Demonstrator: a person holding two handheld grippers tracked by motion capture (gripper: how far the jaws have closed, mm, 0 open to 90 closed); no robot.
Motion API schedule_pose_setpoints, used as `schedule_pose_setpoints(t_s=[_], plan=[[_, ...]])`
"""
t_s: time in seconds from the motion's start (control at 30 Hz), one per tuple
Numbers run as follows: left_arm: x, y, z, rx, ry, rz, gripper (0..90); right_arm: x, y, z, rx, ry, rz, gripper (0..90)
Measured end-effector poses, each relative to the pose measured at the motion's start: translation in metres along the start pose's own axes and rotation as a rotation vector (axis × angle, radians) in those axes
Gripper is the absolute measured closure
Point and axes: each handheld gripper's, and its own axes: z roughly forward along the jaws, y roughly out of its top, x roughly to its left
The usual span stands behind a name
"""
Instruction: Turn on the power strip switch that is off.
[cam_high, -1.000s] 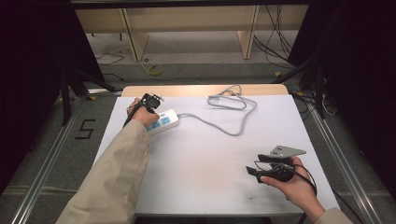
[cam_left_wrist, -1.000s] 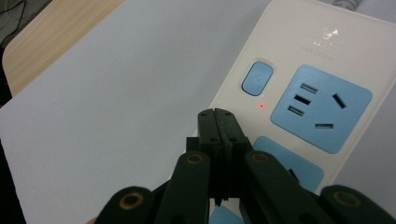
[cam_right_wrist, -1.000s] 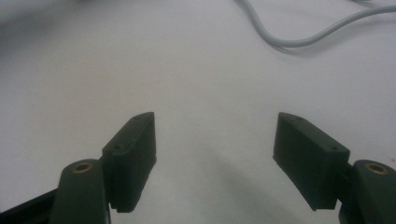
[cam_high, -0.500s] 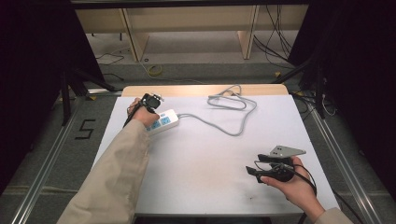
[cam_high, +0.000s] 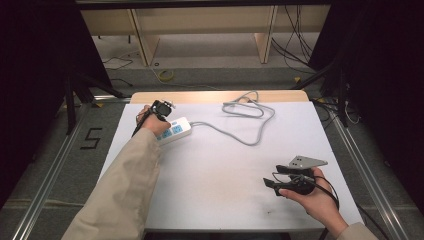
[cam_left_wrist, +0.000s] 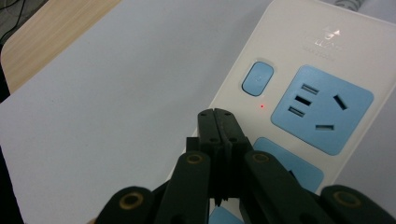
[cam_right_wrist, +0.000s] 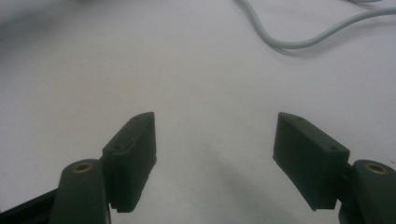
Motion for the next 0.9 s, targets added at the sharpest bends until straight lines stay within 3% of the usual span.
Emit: schedule_pose_setpoints(t_s=[0.07, 0.4, 0.9], plan=[[-0.0004, -0.0002, -0.0001, -0.002, 0.005, 0.020, 90.0, 0.0001, 0.0001, 0.0000, -0.004, -0.001, -0.001, 30.5], [-0.0019, -0.0016, -0.0004, -0.012, 0.015, 0.030, 90.0, 0.0002, 0.0003, -0.0012, -0.006, -0.002, -0.006, 30.6], [0.0007, -0.0100, -0.0024, -0.071, -0.002, 0.007, 89.8, 0.0006, 0.0010, -0.0008, -0.006, -0.001, -0.006, 30.9]])
